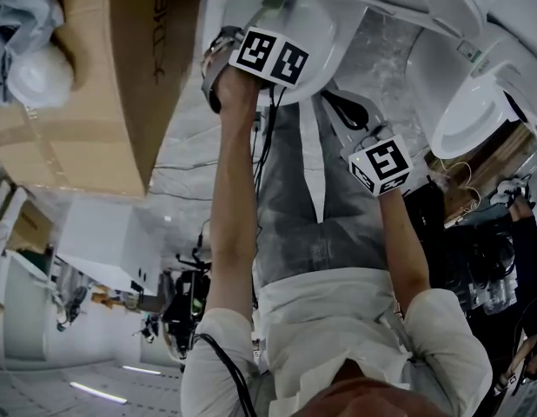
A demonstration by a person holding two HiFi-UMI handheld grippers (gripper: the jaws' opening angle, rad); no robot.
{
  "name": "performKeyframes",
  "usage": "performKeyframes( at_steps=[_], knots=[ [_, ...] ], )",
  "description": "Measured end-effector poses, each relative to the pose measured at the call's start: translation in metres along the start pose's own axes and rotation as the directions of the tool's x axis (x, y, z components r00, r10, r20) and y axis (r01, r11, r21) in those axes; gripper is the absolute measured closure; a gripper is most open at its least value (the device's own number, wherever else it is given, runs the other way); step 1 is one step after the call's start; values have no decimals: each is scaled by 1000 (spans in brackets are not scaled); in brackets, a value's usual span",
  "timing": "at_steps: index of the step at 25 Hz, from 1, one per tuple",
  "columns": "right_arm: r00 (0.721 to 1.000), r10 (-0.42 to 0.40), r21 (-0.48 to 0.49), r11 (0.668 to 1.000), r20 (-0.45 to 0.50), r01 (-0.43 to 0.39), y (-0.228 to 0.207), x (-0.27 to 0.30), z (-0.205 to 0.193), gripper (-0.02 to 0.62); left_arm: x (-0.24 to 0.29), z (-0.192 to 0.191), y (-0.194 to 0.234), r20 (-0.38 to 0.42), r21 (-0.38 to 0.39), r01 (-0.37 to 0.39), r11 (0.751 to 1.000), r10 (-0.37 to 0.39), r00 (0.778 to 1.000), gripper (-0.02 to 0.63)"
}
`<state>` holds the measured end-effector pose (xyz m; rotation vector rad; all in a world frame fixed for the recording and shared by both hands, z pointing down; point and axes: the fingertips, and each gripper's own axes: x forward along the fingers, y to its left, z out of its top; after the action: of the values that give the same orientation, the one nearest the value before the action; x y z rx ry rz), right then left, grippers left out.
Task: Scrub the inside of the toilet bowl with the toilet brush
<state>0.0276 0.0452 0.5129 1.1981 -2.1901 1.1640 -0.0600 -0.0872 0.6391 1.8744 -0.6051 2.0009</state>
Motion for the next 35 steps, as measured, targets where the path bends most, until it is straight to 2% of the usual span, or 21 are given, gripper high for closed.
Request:
performKeyframes(
  at_steps=[5, 9, 15, 20, 27, 35],
  knots=[
    [1000, -1, 3, 1000, 6, 1, -2, -4, -2, 592, -5, 3, -17, 32, -12, 19, 1000, -18, 999, 503],
    [1000, -7, 7, 1000, 10, 7, -5, -6, -4, 592, -10, 2, -35, 87, -42, 78, 996, -74, 993, 503],
    [1000, -12, 12, 1000, 13, 12, -3, -9, -8, 592, -20, -6, -69, 189, -121, 222, 968, -197, 962, 505],
    [1000, -14, 10, 1000, 12, 14, 1, -8, -10, 592, -22, -19, -86, 231, -158, 275, 948, -235, 944, 506],
    [1000, -10, 2, 1000, 6, 10, 8, -8, -16, 592, -28, -47, -110, 263, -120, 315, 941, -276, 924, 506],
    [1000, 1, -13, 1000, -1, -1, 15, -6, -19, 592, -28, -87, -127, 230, -75, 307, 949, -283, 931, 506]
  ],
)
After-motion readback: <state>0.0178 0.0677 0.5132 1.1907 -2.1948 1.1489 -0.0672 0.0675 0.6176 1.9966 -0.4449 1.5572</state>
